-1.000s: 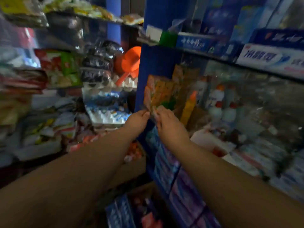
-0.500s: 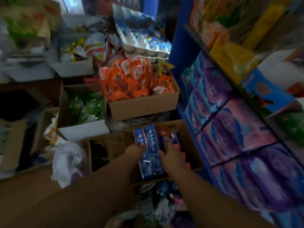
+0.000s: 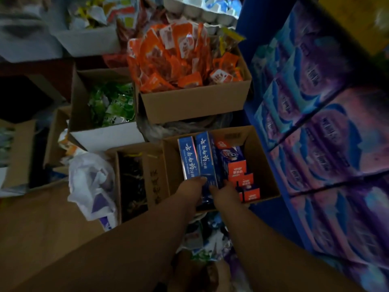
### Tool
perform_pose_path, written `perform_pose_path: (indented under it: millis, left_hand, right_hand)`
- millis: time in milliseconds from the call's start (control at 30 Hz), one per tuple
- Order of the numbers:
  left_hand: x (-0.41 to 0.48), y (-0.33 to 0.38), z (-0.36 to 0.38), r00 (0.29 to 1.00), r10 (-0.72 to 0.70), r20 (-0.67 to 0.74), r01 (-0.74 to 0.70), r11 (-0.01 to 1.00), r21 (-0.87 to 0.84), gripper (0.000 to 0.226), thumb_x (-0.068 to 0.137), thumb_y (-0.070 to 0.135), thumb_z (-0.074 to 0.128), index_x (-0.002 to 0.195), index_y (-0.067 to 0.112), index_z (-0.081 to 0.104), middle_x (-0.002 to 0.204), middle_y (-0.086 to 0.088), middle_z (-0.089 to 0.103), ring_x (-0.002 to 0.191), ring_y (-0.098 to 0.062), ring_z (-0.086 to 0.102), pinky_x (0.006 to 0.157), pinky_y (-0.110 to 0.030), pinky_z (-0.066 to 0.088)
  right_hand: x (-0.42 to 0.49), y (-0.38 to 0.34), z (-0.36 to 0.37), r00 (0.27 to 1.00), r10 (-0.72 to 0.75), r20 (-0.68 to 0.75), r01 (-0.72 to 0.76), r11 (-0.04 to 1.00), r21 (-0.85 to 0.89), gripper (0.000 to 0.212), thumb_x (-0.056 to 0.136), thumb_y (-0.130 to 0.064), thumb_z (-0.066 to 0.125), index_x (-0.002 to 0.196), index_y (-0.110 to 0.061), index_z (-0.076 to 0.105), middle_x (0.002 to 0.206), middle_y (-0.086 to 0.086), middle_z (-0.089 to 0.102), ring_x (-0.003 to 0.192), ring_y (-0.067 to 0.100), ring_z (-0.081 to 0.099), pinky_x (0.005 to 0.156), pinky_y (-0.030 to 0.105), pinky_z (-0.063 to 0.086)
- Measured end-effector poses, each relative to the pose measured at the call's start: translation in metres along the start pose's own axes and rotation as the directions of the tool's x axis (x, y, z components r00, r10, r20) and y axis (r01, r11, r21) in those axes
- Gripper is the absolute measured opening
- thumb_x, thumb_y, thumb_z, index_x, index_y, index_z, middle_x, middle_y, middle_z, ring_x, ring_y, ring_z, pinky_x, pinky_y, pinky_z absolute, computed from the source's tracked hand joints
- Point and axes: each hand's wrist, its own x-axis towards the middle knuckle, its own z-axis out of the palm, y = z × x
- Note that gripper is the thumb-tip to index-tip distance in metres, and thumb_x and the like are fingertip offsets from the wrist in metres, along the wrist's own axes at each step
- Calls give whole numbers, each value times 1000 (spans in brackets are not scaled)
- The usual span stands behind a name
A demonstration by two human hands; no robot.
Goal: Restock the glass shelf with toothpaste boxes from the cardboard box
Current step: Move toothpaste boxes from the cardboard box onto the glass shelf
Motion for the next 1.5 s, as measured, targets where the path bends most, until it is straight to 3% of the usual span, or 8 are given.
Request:
perform_pose_path:
  millis: [300,500,600,733,933,1200,1333,1500]
  left_hand:
    - [-44,46,-8,994,105,-8,-106,992,-73,20,96,13,48,109,2,58,75,-9,58,53,-16,53,47,-22,43]
    - [-116,114,15,935,343,94,-324,930,-170,17,94,7,48,97,0,63,101,-15,67,79,-28,64,64,-36,55]
    - [-162,154,41,851,498,168,-462,861,-211,25,90,7,48,109,3,64,103,-18,69,79,-31,66,53,-33,56]
    - [-239,211,88,672,685,281,-590,725,-355,38,86,-7,43,119,-1,61,113,-33,62,77,-34,68,66,-40,58]
    - [-358,277,148,338,833,439,-719,529,-451,37,90,-8,41,118,6,61,103,-15,70,76,-16,68,66,-24,56]
    - [-436,340,214,144,840,524,-934,290,-207,53,70,30,63,122,37,58,116,-2,68,105,-24,63,95,-43,50]
    - [-445,357,238,195,787,585,-972,234,8,53,94,23,47,145,29,34,135,-4,51,115,-23,54,95,-35,44]
    - [-431,375,264,173,758,629,-941,-62,334,61,101,29,36,153,12,10,162,-2,-4,148,-22,5,118,-34,14]
  right_hand:
    - [-24,-45,-10,999,-7,-46,14,988,151,61,66,-37,58,122,-14,55,112,14,64,95,36,64,82,51,57]
    - [-115,-131,-73,954,-281,-107,291,953,91,35,93,-22,54,128,-23,47,115,8,59,98,26,61,85,42,54]
    - [-145,-172,-109,851,-466,-242,482,876,6,37,89,-27,56,125,-31,51,118,8,59,98,26,61,89,43,52]
    - [-202,-234,-177,658,-637,-401,668,740,-80,34,88,-17,57,121,-25,58,117,2,61,104,25,60,93,41,49]
    - [-285,-302,-278,357,-728,-585,729,609,-313,40,92,-22,54,132,-26,54,126,14,52,110,27,56,102,32,43]
    - [-349,-363,-376,83,-734,-674,624,566,-539,34,98,-24,47,131,-28,51,128,8,41,105,27,55,98,36,43]
    - [-342,-381,-407,85,-713,-696,568,609,-554,31,98,-22,46,129,-25,51,129,9,41,104,25,54,95,39,47]
    - [-312,-388,-421,174,-693,-699,468,683,-560,33,98,-20,46,131,-21,49,131,13,42,107,28,52,93,35,42]
